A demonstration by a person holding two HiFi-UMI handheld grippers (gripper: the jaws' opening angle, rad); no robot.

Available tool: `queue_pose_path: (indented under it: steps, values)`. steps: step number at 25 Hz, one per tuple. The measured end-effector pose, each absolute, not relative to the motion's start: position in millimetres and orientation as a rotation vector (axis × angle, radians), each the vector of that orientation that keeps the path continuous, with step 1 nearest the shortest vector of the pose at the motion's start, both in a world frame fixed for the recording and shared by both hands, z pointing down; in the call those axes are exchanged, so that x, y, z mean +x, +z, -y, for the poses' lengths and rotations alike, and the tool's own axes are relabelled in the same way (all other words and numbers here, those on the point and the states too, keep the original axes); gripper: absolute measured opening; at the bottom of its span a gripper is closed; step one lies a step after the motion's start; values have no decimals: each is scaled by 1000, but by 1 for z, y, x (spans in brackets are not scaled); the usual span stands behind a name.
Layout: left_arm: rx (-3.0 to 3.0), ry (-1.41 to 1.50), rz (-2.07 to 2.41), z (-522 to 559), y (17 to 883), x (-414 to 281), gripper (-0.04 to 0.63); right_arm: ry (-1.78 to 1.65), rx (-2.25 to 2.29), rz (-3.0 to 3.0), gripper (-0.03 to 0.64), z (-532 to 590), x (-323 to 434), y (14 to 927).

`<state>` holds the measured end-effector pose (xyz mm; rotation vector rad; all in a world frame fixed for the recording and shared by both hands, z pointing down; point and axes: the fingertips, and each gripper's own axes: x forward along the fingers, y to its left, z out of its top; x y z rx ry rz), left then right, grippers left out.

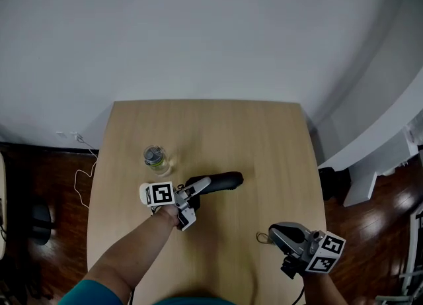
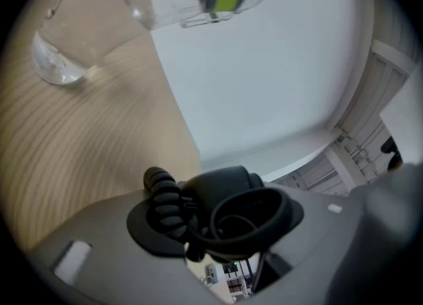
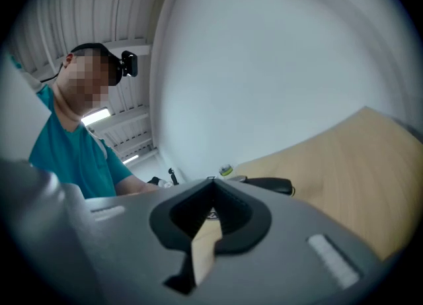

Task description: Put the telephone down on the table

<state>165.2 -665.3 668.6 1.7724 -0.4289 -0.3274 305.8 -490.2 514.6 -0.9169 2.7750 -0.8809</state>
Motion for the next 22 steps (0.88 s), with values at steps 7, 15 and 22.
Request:
queue_pose_path:
  steps: [7,15,22]
  values:
    - [1693,-288,484,663,711,159,304,-929,-884,-2741,2,496,304,525]
    - [1684,-199,577,655,721,159,312,-945,-827,-2741,2,499,289,522]
    - [1625,-68,671,643,736,144,342,-951,-811,-2750,2,492,282,522]
